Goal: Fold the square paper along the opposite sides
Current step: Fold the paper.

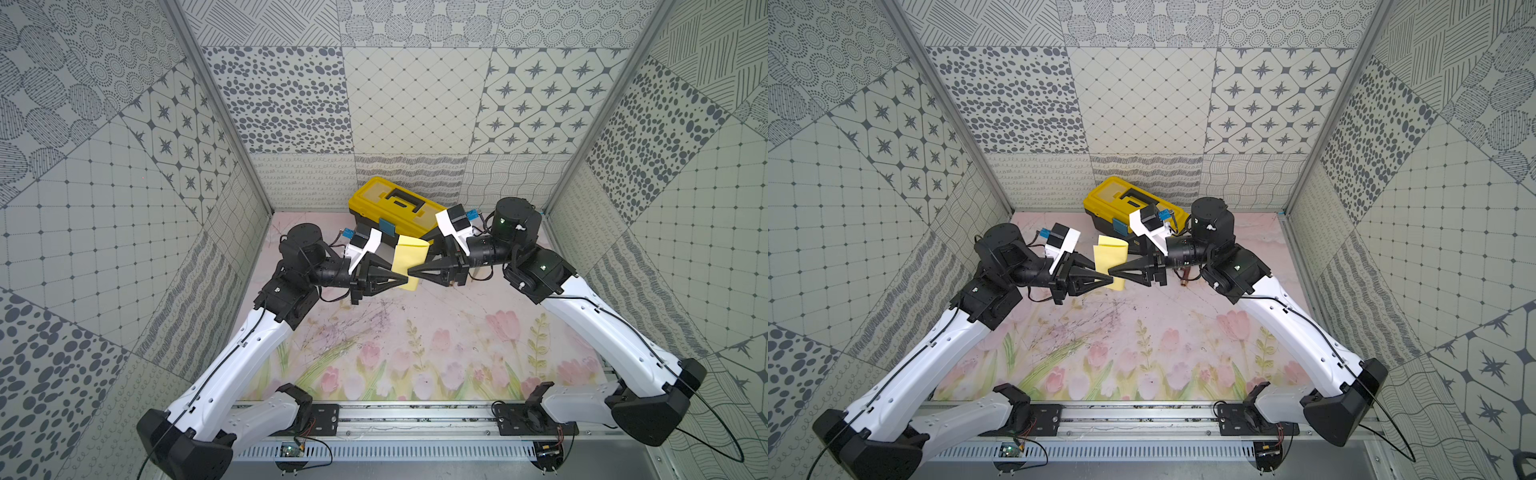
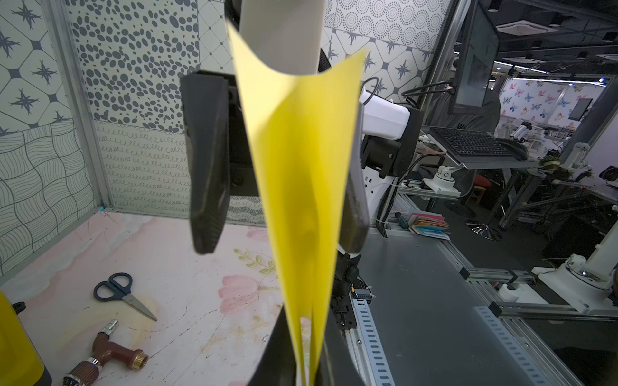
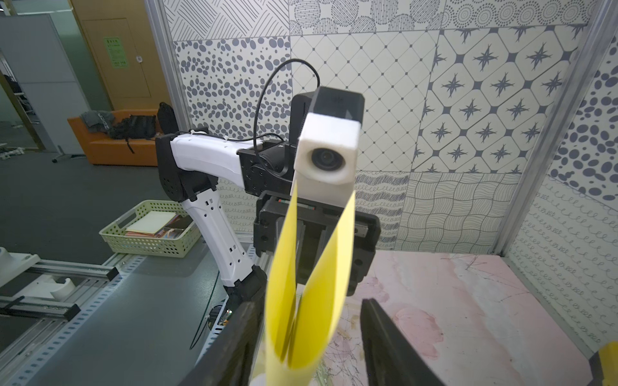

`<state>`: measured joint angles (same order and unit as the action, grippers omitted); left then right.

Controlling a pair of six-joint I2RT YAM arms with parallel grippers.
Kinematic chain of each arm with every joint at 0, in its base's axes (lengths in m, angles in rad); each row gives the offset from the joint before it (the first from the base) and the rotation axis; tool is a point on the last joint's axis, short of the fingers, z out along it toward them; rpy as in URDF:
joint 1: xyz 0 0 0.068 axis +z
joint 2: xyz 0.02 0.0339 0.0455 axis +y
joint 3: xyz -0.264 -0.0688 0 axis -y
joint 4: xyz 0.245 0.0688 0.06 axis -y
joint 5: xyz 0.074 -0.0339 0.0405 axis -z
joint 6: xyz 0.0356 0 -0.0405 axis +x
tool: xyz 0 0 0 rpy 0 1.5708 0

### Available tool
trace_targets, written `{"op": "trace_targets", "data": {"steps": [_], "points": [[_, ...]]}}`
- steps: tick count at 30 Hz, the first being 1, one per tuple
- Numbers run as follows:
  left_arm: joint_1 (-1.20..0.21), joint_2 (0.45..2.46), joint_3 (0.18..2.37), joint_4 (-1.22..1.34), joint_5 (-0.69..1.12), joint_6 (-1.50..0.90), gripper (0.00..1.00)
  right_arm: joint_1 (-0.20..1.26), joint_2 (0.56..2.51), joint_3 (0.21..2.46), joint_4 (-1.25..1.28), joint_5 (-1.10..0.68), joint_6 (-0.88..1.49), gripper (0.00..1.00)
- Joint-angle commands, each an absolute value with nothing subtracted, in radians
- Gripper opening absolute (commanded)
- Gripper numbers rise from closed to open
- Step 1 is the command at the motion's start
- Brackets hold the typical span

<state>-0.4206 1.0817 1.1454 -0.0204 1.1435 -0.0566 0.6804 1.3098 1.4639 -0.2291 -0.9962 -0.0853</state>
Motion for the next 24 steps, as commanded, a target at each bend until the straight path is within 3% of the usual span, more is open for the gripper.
{"op": "trace_targets", "data": {"steps": [1,7,14,21,24], "points": [[-0.422,1.074,1.157,-0.053,1.104,-0.022,0.12,0.668,1.276,1.473,-0.209,-0.974,-0.086,0.60],[-0.422,1.063,1.167,-0.159,1.040,0.055,0.18,0.646,1.241,1.519,-0.329,-0.859,-0.174,0.66],[-0.422,1.083,1.175,-0.289,0.887,0.141,0.21,0.657,1.306,1.730,-0.610,-0.724,-0.306,0.65],[-0.422,1.126,1.195,-0.360,0.839,0.170,0.21,0.704,1.463,2.022,-0.905,-0.661,-0.442,0.50],[-0.422,1.122,1.196,-0.383,0.823,0.189,0.21,0.714,1.549,2.199,-1.093,-0.626,-0.525,0.49]]}}
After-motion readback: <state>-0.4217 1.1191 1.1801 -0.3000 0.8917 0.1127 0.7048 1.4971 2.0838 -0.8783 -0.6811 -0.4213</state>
